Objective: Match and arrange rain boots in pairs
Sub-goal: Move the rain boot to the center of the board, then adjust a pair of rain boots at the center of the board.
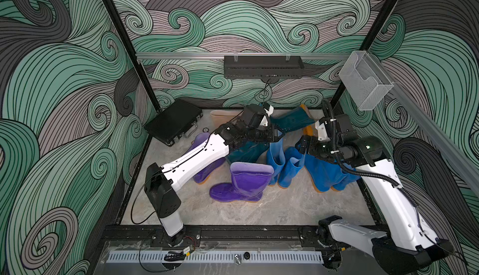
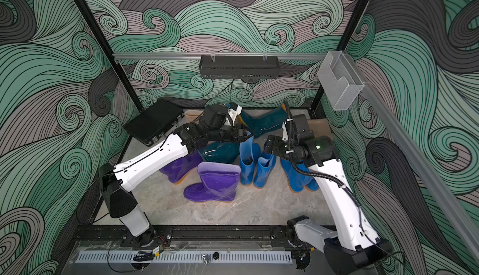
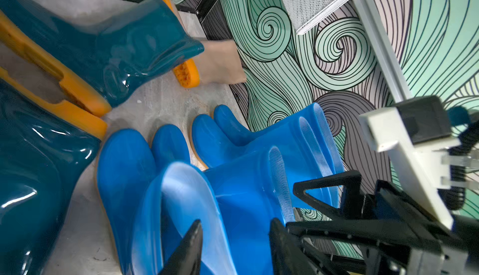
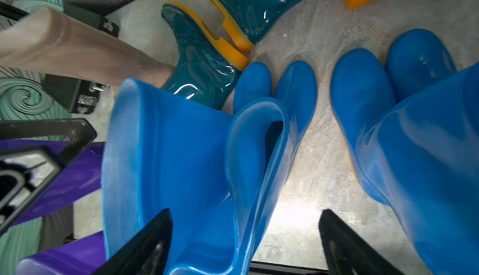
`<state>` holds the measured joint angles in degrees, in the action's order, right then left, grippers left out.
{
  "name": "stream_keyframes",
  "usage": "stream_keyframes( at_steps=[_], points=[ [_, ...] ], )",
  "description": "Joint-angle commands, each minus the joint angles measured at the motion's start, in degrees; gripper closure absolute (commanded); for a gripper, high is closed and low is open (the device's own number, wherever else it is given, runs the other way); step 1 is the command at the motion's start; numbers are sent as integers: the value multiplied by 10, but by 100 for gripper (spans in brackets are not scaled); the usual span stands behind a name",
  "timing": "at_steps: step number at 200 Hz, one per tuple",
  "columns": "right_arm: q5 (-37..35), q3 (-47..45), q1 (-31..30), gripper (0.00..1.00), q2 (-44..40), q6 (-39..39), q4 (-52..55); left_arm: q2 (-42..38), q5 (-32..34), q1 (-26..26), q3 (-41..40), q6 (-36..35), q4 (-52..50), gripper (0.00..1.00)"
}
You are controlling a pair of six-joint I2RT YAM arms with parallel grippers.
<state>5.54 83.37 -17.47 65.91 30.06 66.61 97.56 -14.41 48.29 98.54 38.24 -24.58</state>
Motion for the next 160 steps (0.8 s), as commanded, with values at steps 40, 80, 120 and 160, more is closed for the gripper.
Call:
stream_keyframes(
  at_steps=[40,80,120,160],
  points=[
    [28,-15,-32,1,38,27,-25,-56,94,0,33,-141,-91,42],
    [17,2,-72,1,49,28,-56,-86,135,-29,17,-172,-118,38],
    [29,-17,-84,1,60,50,-87,-107,137,-51,-14,-170,-109,38],
    [-21,25,-113,1,104,25,-41,-110,132,-55,-30,-168,-110,37]
  ],
)
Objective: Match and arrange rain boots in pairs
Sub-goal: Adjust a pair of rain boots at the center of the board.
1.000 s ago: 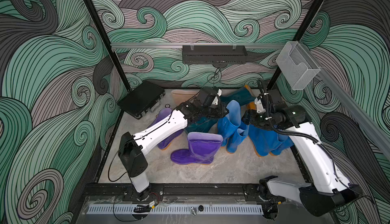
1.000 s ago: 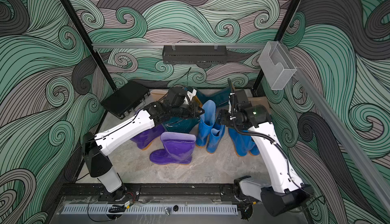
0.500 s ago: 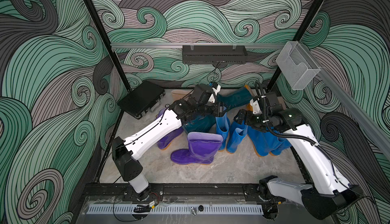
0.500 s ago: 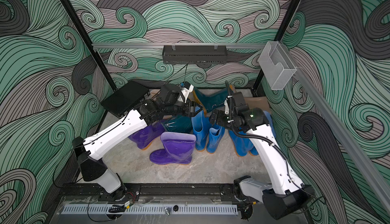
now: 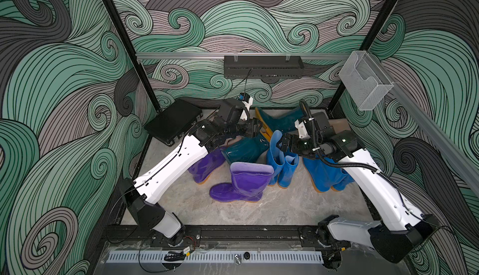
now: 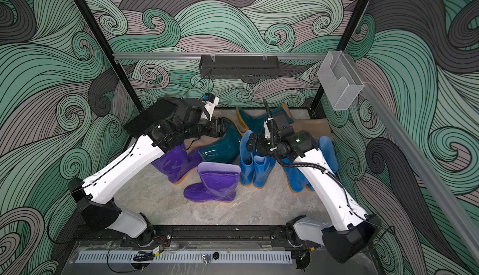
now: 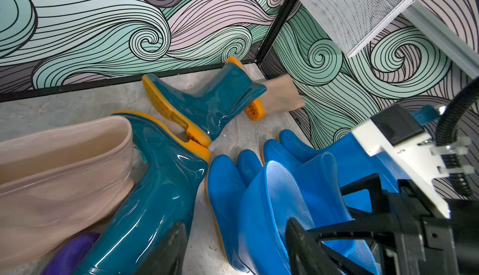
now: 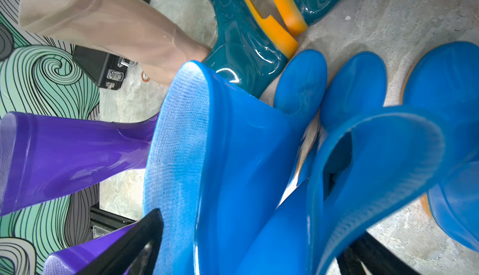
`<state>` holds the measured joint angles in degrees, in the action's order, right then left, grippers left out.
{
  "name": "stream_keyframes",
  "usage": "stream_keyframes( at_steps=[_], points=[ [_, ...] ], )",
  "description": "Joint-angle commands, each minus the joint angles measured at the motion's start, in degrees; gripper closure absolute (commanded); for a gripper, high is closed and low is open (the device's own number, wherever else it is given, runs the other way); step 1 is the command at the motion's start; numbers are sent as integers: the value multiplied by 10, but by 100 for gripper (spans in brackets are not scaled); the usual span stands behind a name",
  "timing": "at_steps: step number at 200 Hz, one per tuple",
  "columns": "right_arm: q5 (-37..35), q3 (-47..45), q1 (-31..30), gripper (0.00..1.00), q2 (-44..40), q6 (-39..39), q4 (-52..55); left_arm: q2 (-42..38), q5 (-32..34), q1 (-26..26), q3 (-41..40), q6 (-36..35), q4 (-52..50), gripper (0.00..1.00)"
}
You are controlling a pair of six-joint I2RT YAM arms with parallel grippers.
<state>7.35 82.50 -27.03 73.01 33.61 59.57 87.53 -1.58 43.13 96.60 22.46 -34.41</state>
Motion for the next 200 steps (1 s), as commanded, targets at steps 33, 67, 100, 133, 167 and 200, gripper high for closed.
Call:
stream_keyframes(
  at_steps=[33,67,100,133,167,200],
  points=[
    [-75,67,-38,21,86,-66,101,-15,7,-18,-11,-15,-16,37],
    [-61,106,-52,81,87,-143,143,-34,12,-42,-17,-18,-16,37],
    [-8,130,-52,100,73,-200,193,-46,16,-60,-24,-16,-15,37],
    [-29,137,-48,100,65,-223,236,-48,13,-67,-31,-8,-10,38],
    [-40,107,-46,100,61,-227,261,-48,4,-67,-42,2,-6,37],
    [-79,121,-44,38,42,-214,261,-45,5,-68,-48,1,-4,38]
  ],
)
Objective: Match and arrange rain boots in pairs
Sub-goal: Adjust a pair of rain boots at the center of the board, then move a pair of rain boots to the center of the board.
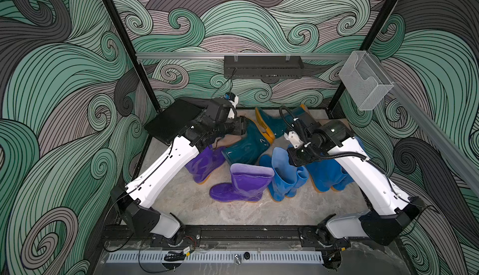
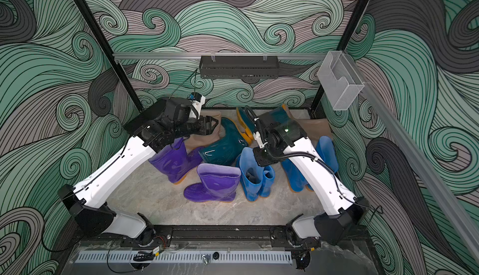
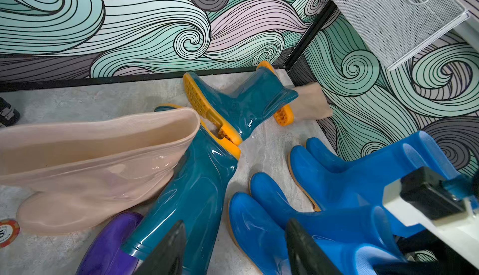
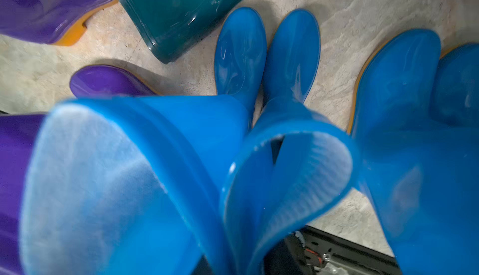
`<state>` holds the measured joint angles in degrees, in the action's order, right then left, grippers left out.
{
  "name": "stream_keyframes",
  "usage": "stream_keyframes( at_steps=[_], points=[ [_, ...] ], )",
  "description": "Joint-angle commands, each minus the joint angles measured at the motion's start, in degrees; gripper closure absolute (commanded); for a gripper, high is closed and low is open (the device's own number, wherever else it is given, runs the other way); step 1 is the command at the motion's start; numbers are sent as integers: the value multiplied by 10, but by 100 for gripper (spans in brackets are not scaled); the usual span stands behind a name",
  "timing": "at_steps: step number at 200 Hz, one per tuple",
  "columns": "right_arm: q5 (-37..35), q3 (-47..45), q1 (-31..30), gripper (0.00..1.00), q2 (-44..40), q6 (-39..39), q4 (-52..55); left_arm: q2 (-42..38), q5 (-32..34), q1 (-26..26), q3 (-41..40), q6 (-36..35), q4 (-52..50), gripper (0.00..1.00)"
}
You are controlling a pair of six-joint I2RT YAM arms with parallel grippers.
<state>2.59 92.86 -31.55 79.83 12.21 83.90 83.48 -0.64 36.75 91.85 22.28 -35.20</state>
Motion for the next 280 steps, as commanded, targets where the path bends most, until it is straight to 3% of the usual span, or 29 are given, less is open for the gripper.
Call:
stream_keyframes(
  at_steps=[1,19,44,111,135,162,200,216,223,234,251,265,280],
  points=[
    [-34,20,2,36,-26,1,18,-5,-4,-4,-1,3,3,38],
    [-78,62,3,15,-38,4,18,-4,-4,-4,1,-1,4,38],
    [-150,123,18,1,-53,-9,17,-5,-2,-4,6,-12,2,38],
    [-276,86,194,1,-74,-58,7,-14,4,-12,-1,-34,-8,35],
    [-288,46,262,1,-85,-86,-31,-16,4,-22,-4,-42,-19,35],
    [-237,-7,339,1,-86,-107,-72,-39,7,-35,-17,-46,-27,34],
    [-156,-61,392,1,-49,-126,-109,-64,14,-60,-31,-47,-34,34],
    [-127,-70,400,17,-29,-139,-116,-69,17,-66,-32,-47,-37,34],
    [-114,-72,402,31,-24,-145,-121,-70,19,-68,-32,-47,-38,34],
    [-96,-68,402,61,-19,-150,-129,-72,20,-72,-34,-46,-38,34],
    [-21,-60,402,88,-12,-168,-147,-74,20,-81,-38,-43,-38,34],
    [30,-46,397,100,-4,-168,-152,-73,19,-88,-40,-40,-38,34],
    [63,-28,382,100,5,-159,-146,-74,18,-97,-39,-40,-41,34]
  ],
)
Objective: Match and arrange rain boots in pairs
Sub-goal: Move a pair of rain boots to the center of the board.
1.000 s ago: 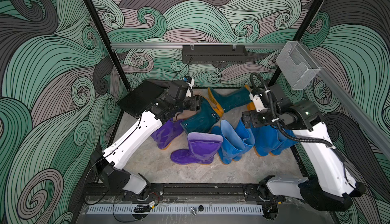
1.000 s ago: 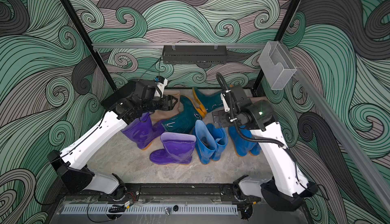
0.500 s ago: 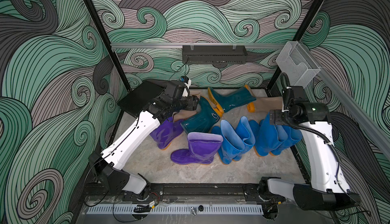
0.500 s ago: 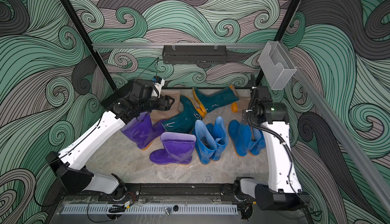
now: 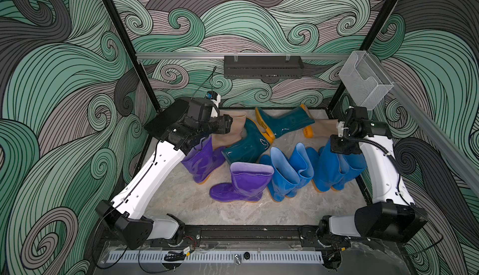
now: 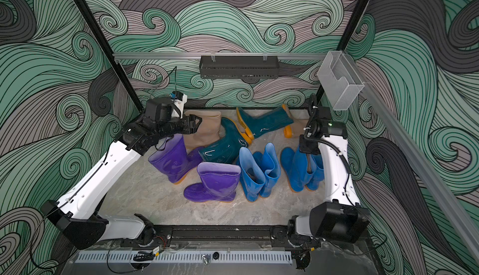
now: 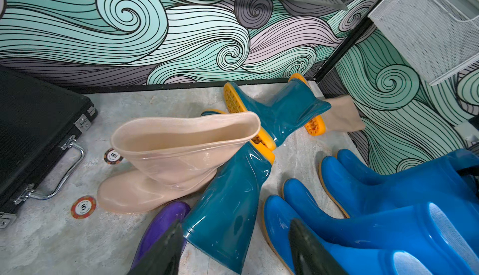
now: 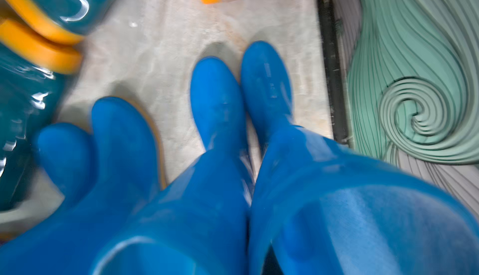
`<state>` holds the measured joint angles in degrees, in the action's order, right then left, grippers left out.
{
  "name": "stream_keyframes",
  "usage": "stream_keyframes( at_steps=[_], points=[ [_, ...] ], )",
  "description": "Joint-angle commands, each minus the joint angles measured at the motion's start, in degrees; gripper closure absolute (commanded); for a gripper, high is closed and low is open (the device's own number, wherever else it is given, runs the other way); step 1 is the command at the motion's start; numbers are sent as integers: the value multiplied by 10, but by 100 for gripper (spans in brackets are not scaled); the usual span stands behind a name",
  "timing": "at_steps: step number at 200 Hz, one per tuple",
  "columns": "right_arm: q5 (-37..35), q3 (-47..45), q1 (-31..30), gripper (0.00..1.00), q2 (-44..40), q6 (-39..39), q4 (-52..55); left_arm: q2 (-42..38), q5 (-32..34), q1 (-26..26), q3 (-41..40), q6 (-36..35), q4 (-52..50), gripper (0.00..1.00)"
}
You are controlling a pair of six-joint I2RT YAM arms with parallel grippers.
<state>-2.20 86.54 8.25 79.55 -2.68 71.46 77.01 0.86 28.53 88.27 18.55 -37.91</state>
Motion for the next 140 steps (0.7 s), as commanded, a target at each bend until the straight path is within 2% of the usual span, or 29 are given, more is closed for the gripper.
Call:
stream_keyframes(
  at_steps=[1,41,66,87,99,106,121,140],
  points=[
    [113,36,-17,100,8,-10,-22,-9,3,-15,-2,-3,-13,34],
    [136,63,-42,100,22,52,-11,-20,8,-35,-6,2,-25,34],
    [107,60,-43,100,27,56,-12,-24,18,-42,-14,-5,-36,34],
    [92,45,-43,79,22,50,-1,-18,36,-42,-13,-22,-60,31],
    [88,39,-44,53,7,45,1,-16,48,-41,-17,-33,-71,30],
    [82,36,-44,44,-3,43,2,-18,57,-42,-20,-41,-75,29],
    [64,46,-47,31,-26,44,7,-22,81,-42,-21,-54,-91,25],
    [42,76,-58,23,-44,49,20,-25,107,-42,-18,-80,-116,20]
  ],
)
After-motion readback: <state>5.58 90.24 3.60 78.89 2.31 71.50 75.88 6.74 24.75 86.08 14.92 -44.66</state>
